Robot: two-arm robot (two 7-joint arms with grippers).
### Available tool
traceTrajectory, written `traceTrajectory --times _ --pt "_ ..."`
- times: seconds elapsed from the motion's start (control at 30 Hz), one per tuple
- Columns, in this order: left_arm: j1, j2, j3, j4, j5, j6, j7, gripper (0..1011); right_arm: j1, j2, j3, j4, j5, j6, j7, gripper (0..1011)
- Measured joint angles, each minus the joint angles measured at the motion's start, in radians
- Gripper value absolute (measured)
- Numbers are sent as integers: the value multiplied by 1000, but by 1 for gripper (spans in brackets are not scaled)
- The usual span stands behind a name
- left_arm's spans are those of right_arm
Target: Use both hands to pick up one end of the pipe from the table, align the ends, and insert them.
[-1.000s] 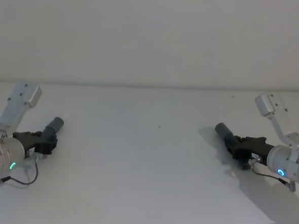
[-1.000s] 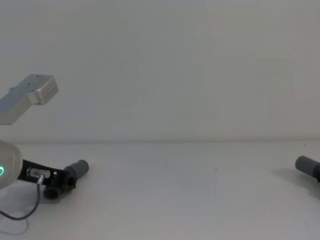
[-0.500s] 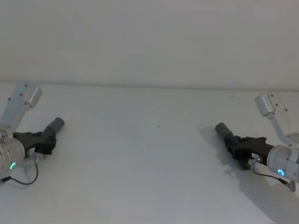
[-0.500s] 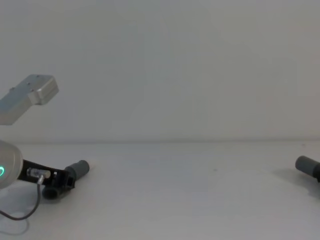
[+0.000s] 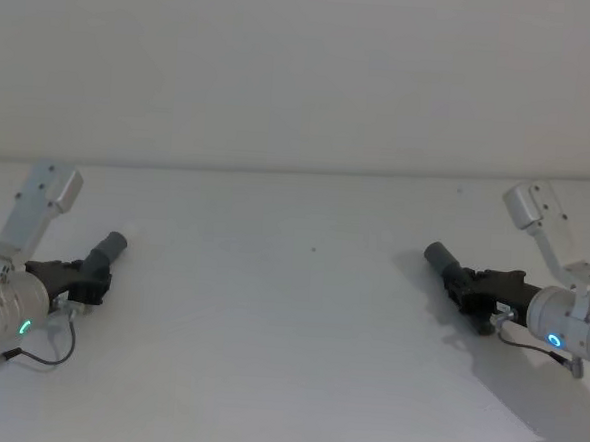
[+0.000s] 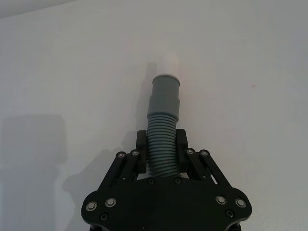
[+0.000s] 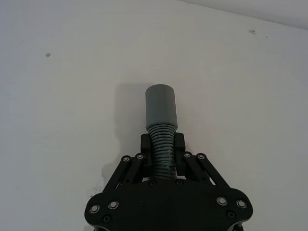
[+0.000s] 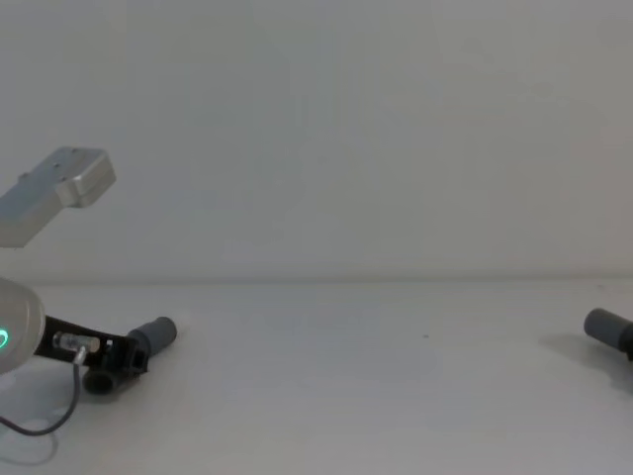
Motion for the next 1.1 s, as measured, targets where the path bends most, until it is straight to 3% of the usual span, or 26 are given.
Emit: traceTrajectory --times 0.57,0.83,1.1 --pt "-5 -3 0 1 0 -2 -3 313 0 0 0 0 0 0 0 244" --pt "-30 -15 -2 15 1 -36 -17 313 0 0 1 0 0 -1 0 244" --pt "-90 -37 -9 25 -16 -108 -61 313 0 0 0 -1 0 -3 0 244"
